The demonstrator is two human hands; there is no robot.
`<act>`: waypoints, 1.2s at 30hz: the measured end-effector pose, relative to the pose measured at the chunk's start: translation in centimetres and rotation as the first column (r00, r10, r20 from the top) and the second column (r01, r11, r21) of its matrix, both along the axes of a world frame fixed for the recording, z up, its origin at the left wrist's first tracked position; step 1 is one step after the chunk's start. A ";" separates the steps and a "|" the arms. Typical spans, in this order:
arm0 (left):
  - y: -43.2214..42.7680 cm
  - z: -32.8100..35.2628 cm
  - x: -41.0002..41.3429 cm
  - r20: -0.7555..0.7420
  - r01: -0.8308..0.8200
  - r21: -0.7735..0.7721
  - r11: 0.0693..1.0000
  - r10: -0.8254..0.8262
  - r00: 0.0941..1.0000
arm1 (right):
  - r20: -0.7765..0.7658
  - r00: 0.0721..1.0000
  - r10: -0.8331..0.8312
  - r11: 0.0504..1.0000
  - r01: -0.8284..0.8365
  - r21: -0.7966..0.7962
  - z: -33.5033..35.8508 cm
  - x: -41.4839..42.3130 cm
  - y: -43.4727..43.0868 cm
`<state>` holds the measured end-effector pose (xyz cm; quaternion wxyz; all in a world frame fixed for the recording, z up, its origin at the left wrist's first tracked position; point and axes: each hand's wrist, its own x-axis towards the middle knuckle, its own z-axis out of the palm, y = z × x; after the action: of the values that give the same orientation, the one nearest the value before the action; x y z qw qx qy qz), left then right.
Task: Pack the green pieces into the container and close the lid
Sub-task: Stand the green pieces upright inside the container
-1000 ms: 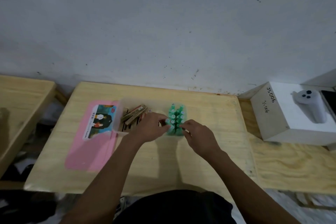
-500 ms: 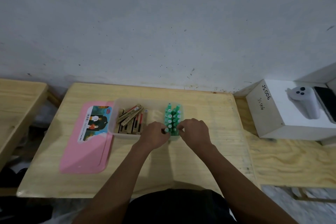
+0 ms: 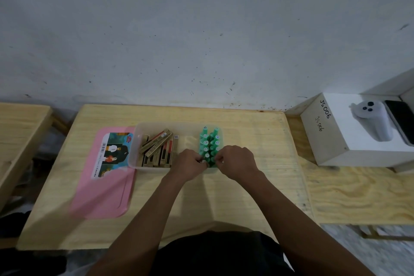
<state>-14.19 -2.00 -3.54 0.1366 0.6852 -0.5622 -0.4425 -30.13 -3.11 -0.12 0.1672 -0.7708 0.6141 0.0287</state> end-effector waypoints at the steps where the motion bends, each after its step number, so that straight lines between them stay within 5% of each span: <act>1: -0.1 -0.2 0.1 -0.016 -0.019 -0.001 1.000 0.019 1.000 | -0.004 1.000 0.003 1.000 -0.003 -0.006 0.0 0.0 0.0; 16: -0.2 0.2 0.6 -0.058 -0.054 0.012 0.998 0.055 0.997 | -0.048 0.999 -0.002 0.998 -0.001 -0.071 -0.6 0.4 0.5; 26: -0.2 0.4 1.0 -0.128 -0.061 0.012 0.998 0.062 0.990 | 0.056 0.995 -0.079 0.997 0.078 0.011 -0.1 0.4 0.7; 30: -1.0 0.5 1.5 -0.092 -0.127 -0.085 0.988 0.119 0.989 | 0.122 0.984 -0.132 0.983 0.146 -0.113 0.0 -0.5 -0.1; 36: -2.1 0.5 0.3 0.009 -0.080 -0.165 0.983 0.082 0.997 | 0.102 0.985 -0.138 0.987 0.145 -0.070 -0.2 -0.4 -1.2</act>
<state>-13.86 -4.06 -3.00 0.2062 0.6974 -0.5696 -0.3829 -30.56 -4.34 -0.35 0.1685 -0.7317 0.6590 -0.0446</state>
